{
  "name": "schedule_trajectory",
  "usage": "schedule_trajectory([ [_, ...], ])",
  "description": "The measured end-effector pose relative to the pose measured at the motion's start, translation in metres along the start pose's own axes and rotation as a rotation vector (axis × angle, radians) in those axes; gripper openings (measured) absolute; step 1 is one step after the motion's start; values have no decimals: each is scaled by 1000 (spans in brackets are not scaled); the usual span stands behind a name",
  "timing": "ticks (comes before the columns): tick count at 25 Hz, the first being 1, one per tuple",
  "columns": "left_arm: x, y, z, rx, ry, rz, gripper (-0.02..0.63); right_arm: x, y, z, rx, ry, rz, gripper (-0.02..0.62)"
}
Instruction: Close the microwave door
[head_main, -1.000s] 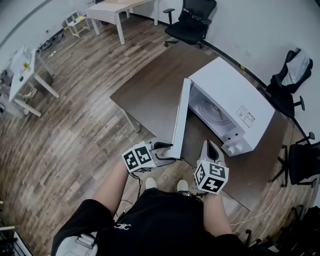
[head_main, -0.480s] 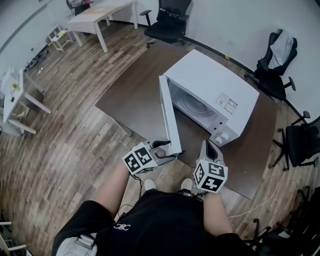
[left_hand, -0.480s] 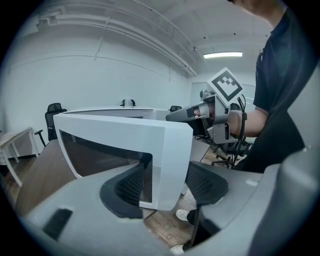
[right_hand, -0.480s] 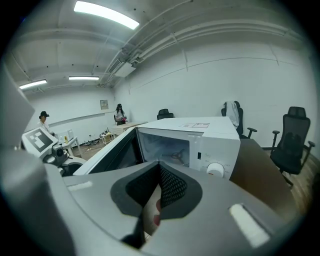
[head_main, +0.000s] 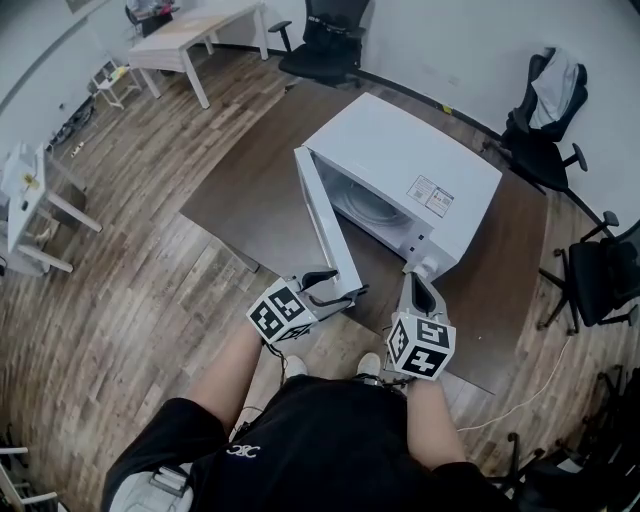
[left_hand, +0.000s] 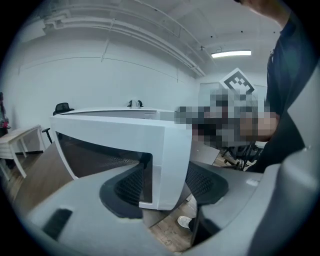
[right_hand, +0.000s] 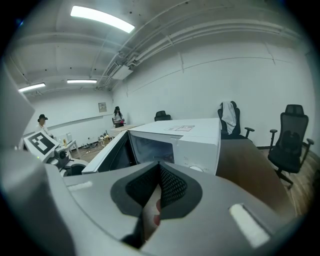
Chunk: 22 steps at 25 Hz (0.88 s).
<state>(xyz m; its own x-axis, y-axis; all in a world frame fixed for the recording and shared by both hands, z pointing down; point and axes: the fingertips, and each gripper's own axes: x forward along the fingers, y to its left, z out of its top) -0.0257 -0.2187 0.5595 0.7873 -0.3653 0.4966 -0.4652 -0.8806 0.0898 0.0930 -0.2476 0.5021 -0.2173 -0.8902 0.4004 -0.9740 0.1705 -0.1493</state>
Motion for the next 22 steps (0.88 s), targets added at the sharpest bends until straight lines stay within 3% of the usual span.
schedule_trajectory([
  [22,62,2,37,-15,-16,67,272,-13,-70,5,38,-14,-35,9],
])
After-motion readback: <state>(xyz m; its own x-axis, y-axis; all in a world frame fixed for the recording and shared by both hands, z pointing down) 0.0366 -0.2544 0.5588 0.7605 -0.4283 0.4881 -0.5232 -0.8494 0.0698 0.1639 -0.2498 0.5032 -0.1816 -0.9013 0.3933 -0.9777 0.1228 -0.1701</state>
